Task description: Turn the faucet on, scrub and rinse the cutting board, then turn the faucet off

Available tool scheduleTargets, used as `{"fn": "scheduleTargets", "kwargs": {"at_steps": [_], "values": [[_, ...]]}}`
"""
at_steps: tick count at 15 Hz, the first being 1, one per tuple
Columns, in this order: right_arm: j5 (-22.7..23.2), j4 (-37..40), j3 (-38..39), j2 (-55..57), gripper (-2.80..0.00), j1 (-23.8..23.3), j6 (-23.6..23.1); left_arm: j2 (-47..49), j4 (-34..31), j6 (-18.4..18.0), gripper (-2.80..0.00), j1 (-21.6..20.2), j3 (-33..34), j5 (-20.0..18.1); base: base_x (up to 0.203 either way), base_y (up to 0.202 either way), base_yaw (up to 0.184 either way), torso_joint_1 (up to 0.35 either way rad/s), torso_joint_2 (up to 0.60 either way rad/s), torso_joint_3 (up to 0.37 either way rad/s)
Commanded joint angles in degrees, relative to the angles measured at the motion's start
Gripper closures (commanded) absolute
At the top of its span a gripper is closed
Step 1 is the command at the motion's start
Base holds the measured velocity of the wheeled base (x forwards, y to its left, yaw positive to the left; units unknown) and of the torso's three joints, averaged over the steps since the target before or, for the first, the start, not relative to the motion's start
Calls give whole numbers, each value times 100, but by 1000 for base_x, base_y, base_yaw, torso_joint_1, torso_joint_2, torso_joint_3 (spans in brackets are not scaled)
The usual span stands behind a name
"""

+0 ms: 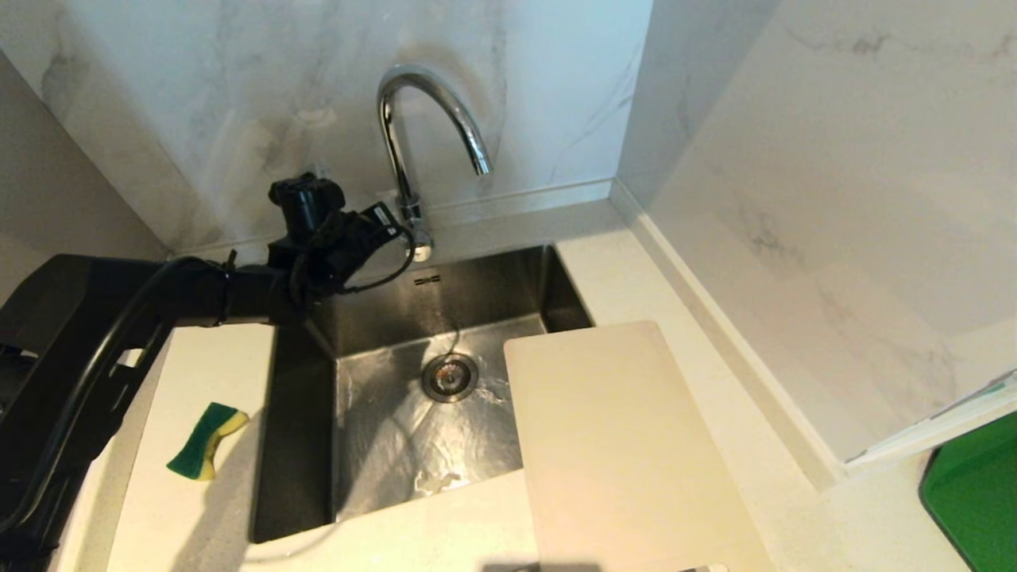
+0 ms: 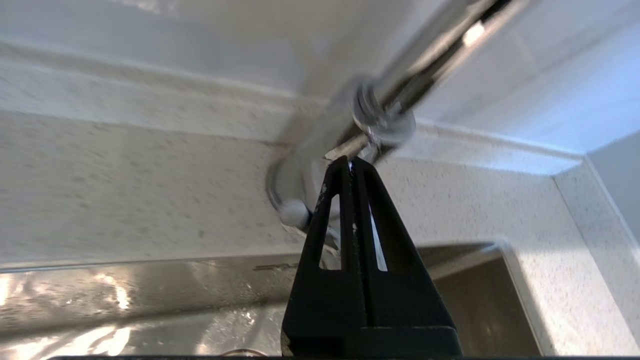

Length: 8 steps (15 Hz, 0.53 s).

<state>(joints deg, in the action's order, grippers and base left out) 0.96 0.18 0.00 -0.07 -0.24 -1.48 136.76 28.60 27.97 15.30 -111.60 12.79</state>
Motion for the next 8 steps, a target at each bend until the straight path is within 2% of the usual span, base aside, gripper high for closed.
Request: {"fn": "scheduleTargets", "kwargs": {"at_steps": [1,8], "values": [[0,-1,2,7,0,1,-2,-349,-139,38,0,32,5,-16,0,0,0,0,0,0],[0,-1,8,-1,0,-2,7,-1542,-901,76,0,-60,44,-4,0,0,0,0,0,0]]}}
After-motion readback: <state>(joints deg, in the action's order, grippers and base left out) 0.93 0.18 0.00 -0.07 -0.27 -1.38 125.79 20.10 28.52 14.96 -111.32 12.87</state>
